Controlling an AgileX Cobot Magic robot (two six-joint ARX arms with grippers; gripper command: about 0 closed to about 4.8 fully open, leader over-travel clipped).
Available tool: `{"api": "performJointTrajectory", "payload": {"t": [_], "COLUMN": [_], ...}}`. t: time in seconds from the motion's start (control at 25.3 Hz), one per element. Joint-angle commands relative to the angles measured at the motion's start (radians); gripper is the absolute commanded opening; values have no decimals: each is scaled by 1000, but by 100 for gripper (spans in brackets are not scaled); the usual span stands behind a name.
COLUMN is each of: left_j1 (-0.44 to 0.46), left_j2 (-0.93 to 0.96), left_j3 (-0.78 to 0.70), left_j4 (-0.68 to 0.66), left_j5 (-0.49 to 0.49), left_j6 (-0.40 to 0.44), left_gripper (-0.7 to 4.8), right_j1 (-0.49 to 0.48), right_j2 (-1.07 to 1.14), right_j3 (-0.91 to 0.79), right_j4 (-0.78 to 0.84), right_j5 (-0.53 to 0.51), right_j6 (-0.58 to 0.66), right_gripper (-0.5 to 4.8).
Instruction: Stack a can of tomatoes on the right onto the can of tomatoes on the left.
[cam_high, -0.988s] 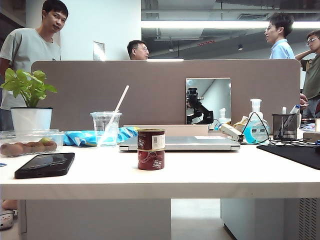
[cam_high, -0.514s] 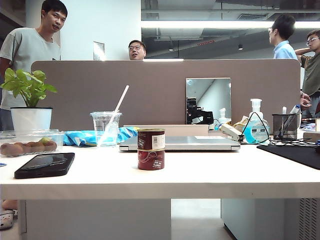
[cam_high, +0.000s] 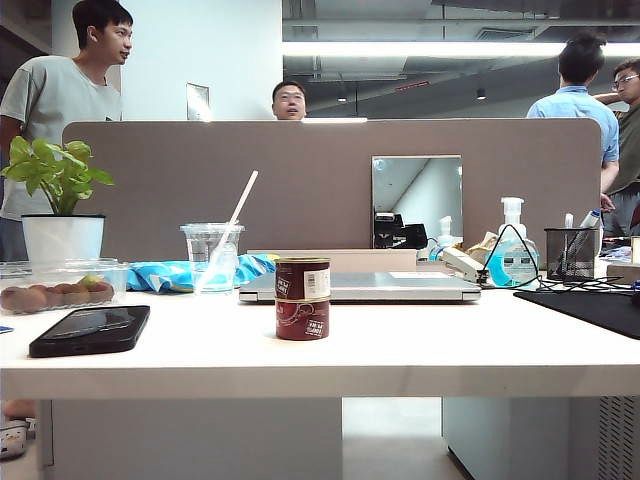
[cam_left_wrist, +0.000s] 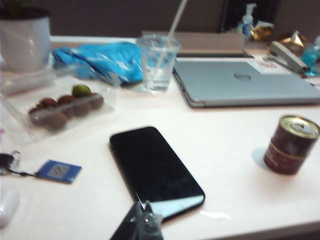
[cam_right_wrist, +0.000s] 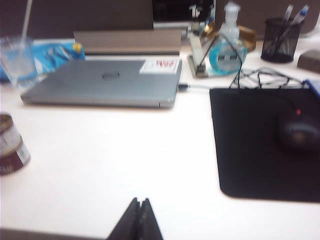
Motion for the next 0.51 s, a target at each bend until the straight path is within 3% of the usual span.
{"api": "performJointTrajectory", "payload": {"t": [0.04,0.4,0.51], "left_j1": [3,4,55], "left_j2": [1,-6,-6], "left_j3": [2,2,2], "left_j4": [-5,-10,-10], "left_j5": [17,17,43], "left_j6": [-2,-2,1], "left_gripper": [-4,-4,-4], "right_j1": [2,1,1], "right_j2": [1,1,0], "right_j3": [-25,-39,-39], "right_j4": [15,-29,-29], "right_j5": [0,0,0], "right_j6": [5,4,4], "right_gripper": [-9,-9,-9]}}
